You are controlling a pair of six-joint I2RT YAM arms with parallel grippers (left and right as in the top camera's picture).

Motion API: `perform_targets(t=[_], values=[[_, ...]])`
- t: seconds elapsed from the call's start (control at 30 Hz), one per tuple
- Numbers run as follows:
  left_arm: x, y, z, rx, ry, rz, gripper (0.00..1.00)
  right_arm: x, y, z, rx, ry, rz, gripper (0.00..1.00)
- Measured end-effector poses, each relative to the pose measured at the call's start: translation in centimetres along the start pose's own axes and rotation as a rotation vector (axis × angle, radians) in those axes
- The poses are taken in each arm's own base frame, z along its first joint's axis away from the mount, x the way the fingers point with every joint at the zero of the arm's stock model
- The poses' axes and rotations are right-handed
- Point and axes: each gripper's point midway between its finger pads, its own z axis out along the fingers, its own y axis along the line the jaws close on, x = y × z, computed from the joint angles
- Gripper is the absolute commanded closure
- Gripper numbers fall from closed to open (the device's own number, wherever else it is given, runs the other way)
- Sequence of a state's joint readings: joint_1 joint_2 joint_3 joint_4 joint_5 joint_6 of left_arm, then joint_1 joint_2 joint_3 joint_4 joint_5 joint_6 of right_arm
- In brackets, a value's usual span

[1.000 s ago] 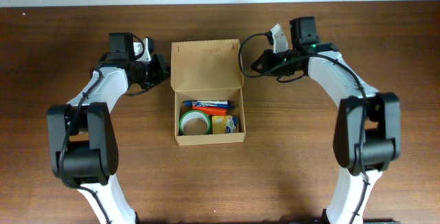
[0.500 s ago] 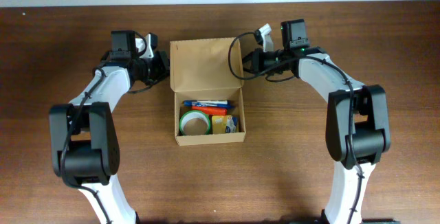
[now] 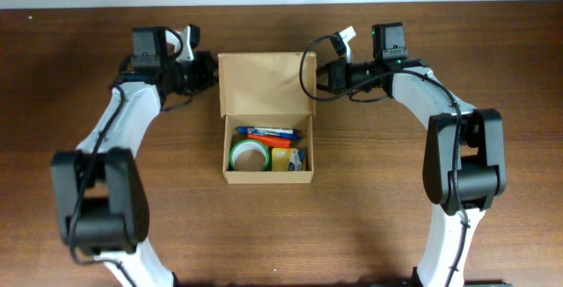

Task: Pack container
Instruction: 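Push the box lid forward and down with both grippers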

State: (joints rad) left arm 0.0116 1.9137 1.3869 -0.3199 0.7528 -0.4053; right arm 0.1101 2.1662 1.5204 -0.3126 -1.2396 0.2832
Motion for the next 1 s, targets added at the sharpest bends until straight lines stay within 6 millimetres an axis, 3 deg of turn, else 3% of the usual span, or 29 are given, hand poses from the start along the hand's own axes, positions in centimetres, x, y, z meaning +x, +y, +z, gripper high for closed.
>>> perform_targets(t=[0.23,0.4,0.5,0.63,0.83,1.0], values=[[-0.7,-5.4,-4.8,0.028,-0.059,0.137,0.98,0.3,2.4,-0.3,-0.096,0.024,-0.017,0.96],[0.5,-7.1,-6.0,0.031,-0.036,0.188,0.98,0.4,4.2,-0.7,-0.119,0.030,-0.023,0.96],[1.4,-7.4,-6.2,0.020,-0.009,0.195,0.98,0.8,5.2,-0.7,-0.122,0.044,-0.012,0.96],[2.9,-7.5,-6.5,-0.001,0.037,0.195,0.98,2.9,6.0,0.1,-0.070,0.098,0.052,0.96],[5.7,-6.2,-6.2,-0.090,0.134,0.166,0.98,8.2,4.5,1.4,0.113,0.248,0.142,0.96],[7.9,-5.1,-6.5,-0.157,0.219,0.148,0.98,11.3,3.6,1.0,0.210,0.351,0.152,0.96]])
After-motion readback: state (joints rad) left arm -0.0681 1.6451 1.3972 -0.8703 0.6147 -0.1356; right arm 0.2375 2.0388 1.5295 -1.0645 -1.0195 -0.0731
